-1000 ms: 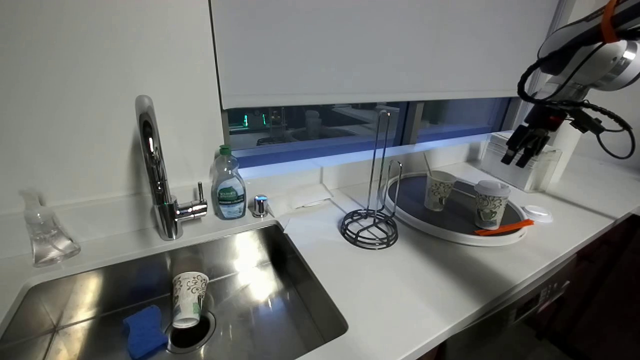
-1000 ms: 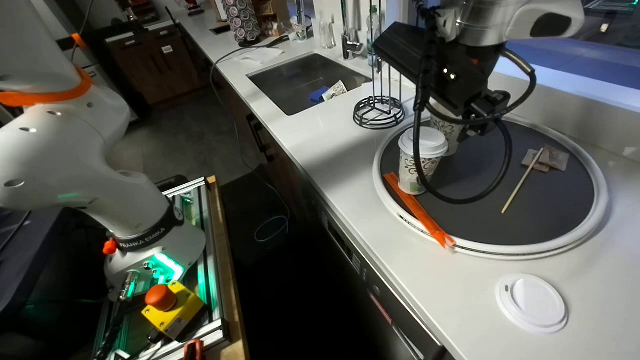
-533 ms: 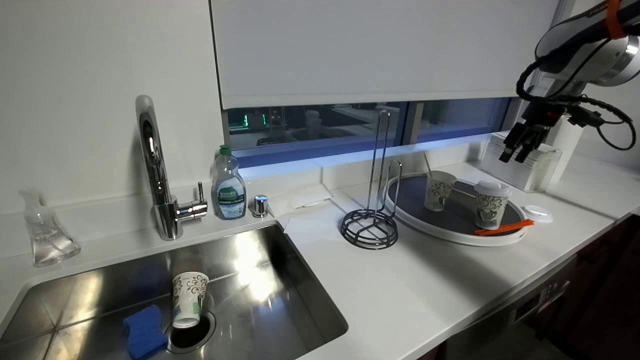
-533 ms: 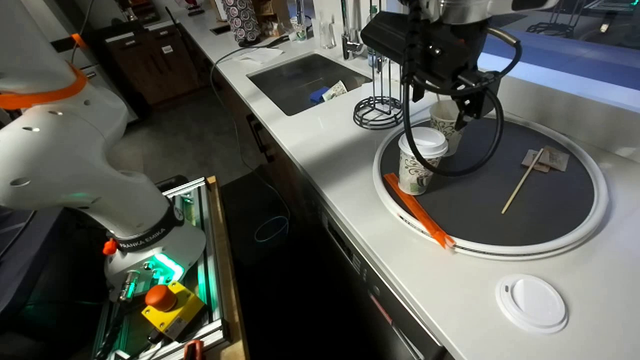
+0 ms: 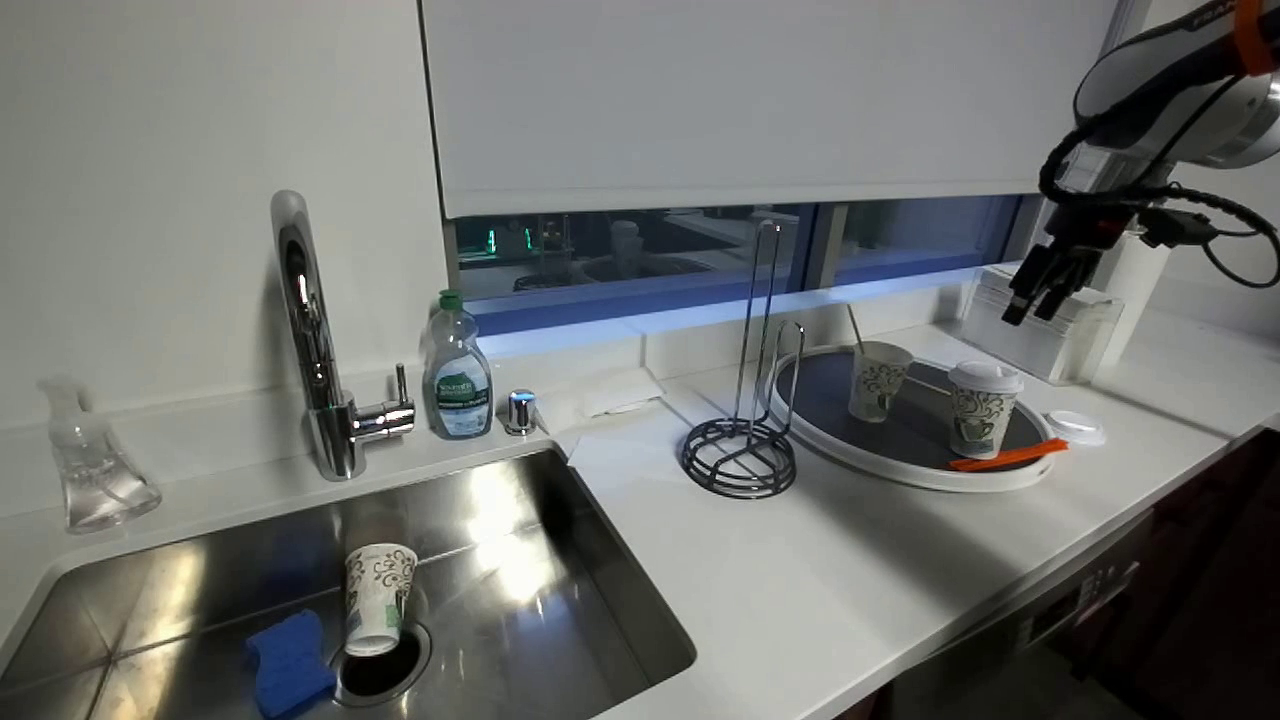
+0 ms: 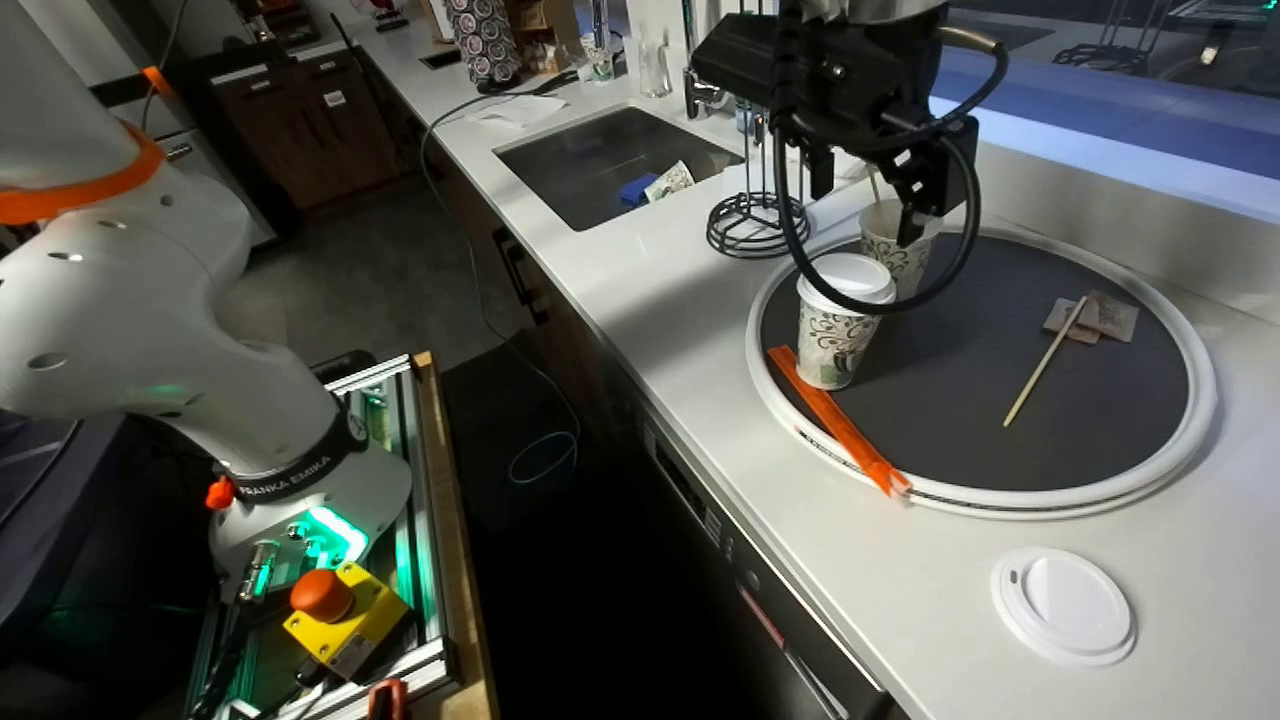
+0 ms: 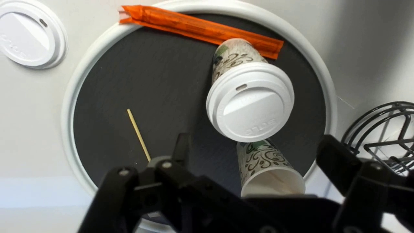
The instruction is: Move the chopstick in the right cup to the tray, and then close the cup
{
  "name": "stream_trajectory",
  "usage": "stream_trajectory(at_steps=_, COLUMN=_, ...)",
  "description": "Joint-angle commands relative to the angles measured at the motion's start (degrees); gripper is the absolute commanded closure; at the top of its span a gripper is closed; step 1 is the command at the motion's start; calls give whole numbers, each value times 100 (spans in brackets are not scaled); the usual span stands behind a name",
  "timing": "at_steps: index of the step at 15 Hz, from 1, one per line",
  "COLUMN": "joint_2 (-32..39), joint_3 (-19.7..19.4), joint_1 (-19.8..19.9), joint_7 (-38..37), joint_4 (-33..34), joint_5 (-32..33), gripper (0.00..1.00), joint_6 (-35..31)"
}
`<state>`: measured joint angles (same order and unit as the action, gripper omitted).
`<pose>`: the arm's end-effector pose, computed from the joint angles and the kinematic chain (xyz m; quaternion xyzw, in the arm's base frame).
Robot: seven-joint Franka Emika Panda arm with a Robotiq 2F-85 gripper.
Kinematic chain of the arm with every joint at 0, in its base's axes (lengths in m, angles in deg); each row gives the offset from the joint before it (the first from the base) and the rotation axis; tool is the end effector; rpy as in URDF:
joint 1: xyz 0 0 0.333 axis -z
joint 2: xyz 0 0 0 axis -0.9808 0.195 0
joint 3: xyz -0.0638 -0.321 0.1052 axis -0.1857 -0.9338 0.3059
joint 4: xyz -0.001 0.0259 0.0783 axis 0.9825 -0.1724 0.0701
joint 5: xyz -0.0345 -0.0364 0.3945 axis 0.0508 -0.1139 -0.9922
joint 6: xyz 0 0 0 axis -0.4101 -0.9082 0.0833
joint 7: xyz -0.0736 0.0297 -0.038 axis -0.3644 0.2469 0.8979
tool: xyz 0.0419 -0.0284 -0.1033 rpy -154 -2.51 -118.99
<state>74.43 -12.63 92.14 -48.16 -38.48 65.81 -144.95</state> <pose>0.5381 -0.2058 0.4534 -0.9926 -0.0821 -0.0800 0.0392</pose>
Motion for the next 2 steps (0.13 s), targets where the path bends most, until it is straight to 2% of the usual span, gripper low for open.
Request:
stream_trajectory(at_steps=1, joint_2=-28, joint_3=-69, joint_1=-79, joint_7=-21, joint_4=-20, joint_5=18, gripper=0, joint_6=7)
stream_trajectory(at_steps=2, joint_2=-51, joint_3=-70, joint_1=-88, joint_7=-32, joint_4=-46, joint_5=29, gripper=0, joint_6=5)
